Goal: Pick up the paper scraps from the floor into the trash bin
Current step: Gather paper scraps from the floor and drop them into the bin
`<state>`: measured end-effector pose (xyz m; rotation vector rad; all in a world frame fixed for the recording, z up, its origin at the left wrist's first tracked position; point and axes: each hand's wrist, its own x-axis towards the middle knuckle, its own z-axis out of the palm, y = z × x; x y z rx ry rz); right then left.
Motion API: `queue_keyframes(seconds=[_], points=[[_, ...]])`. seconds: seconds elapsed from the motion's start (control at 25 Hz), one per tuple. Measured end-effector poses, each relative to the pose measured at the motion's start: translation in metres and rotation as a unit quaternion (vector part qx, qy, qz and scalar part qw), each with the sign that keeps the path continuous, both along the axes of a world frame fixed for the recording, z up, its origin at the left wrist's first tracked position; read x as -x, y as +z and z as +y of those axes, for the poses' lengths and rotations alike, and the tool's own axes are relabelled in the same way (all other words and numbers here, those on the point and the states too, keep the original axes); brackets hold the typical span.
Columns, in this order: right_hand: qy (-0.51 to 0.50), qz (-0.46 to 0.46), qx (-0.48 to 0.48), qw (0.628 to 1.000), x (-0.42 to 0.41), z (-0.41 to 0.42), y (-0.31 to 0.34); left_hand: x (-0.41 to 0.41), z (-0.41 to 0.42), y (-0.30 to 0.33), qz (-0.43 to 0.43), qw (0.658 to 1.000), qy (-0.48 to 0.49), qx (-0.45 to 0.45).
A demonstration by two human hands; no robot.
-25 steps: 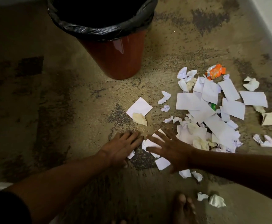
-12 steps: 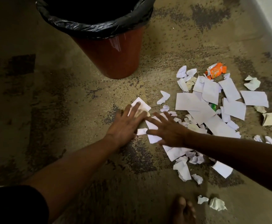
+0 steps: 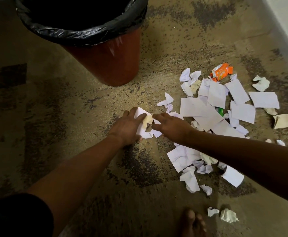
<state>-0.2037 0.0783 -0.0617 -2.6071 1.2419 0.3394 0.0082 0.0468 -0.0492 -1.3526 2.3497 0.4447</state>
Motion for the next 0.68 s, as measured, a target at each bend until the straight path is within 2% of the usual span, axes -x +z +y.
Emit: queue_keyframes(seconds=[0.24,0.4,0.56,0.68], points=[[-0.055,-0.015,0.016,0.998,-0.012,-0.007,0.009,0.018,0.01,0.004,0.105,0.985,0.132,-0.028],[-0.137,-0.077,-0.001,0.988,-0.017,-0.015,0.008,0.029,0.012,0.001,0.167,0.964,0.202,-0.033],[-0.266,-0.193,-0.043,0.943,-0.021,-0.017,0.001,0.03,0.009,-0.003,0.202,0.944,0.259,-0.039],[-0.339,-0.276,-0.077,0.896,-0.025,-0.014,-0.001,0.038,0.013,-0.004,0.235,0.938,0.252,-0.028]])
